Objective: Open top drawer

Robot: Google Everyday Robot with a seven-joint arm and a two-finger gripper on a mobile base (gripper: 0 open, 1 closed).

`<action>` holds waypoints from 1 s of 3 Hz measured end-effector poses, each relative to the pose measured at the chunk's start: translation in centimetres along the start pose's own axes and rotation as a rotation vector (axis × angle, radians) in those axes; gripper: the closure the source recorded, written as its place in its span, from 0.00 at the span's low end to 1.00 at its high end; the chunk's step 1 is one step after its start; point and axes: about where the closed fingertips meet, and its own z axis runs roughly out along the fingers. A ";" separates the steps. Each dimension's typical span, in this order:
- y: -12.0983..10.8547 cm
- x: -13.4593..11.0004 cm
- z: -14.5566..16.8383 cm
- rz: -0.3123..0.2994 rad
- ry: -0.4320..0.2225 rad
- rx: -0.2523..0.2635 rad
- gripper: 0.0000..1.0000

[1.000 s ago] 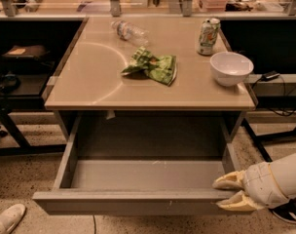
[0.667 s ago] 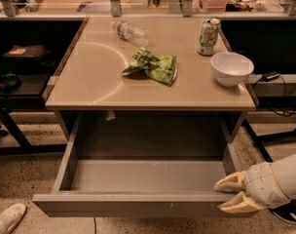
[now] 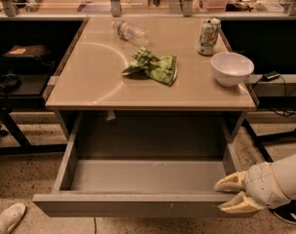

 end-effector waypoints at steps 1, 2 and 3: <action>0.0 0.0 0.0 0.000 0.000 0.000 0.36; 0.0 0.0 0.0 0.000 0.000 0.000 0.13; 0.0 0.0 0.0 0.000 0.000 0.000 0.00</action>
Offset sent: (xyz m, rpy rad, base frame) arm 0.0000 0.0000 0.0000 0.0000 0.0000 0.0000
